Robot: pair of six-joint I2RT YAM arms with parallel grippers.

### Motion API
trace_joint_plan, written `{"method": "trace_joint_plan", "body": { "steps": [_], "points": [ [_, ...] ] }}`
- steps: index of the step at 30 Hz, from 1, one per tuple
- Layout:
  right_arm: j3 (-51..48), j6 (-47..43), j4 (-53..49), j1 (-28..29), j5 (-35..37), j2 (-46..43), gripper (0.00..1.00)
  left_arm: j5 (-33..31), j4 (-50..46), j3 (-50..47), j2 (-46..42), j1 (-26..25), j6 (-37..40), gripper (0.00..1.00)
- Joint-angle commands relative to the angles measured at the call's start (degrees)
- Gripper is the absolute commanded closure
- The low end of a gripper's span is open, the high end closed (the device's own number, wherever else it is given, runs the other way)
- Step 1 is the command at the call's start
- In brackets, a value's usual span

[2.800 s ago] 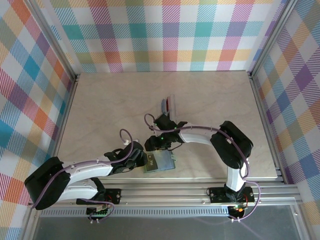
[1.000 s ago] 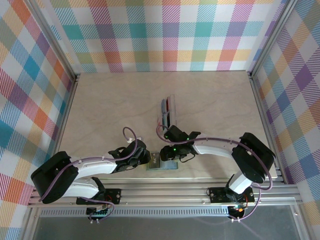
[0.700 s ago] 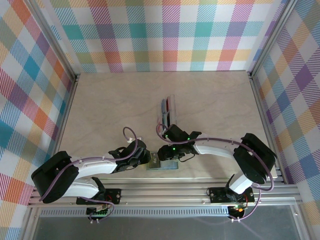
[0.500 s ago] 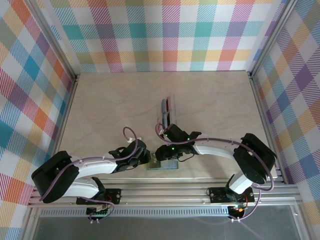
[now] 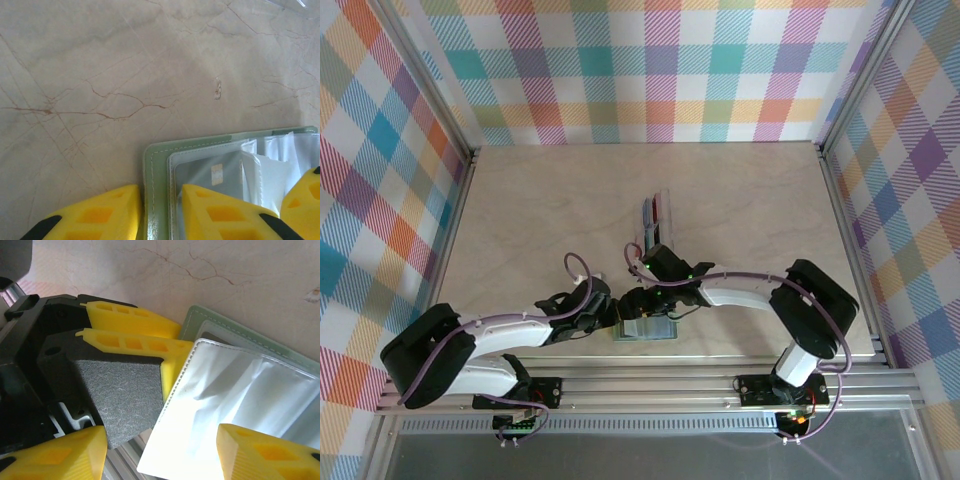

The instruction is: Put the credit cards into the card holder

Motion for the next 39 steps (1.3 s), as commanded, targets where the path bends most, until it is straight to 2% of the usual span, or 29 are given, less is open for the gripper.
{"method": "trace_joint_plan", "body": {
  "steps": [1,6,12,18,21,27,32,36,39],
  "points": [
    [0.19,0.90,6.01,1.47,-2.54,2.17,0.40,0.53,-6.88,-0.83,-2.92,0.24,0.06,0.68],
    [0.56,0.41,5.00,1.39,-1.93,2.48,0.38,-5.29,-16.01,-1.38,-12.61,0.98,-0.63,0.63],
    [1.94,-0.68,2.57,1.17,-1.08,1.99,0.38,-6.66,-23.01,-0.69,-20.22,1.75,-0.10,0.61],
    [4.98,-3.87,-11.05,-1.42,12.56,-7.59,0.38,-3.77,-22.54,1.70,-21.45,4.00,1.80,0.58],
    [9.09,-5.01,-18.91,-2.62,20.27,-9.87,0.39,-0.50,-20.71,4.00,-20.05,5.74,3.36,0.57],
    [16.32,-7.12,-25.49,-7.30,25.82,-8.69,0.41,6.56,-14.90,9.47,-13.37,9.48,5.84,0.56],
    [22.80,-9.11,-29.05,-10.02,27.58,-4.73,0.43,12.69,-9.14,14.13,-5.57,11.90,7.79,0.55],
    [27.22,-10.51,-32.08,-11.30,29.66,-1.35,0.44,14.07,-6.88,17.55,-0.06,12.68,8.21,0.55],
    [29.44,-11.49,-32.63,-12.12,28.43,0.94,0.44,15.45,-5.90,19.63,3.40,13.39,8.43,0.56]
  ]
}}
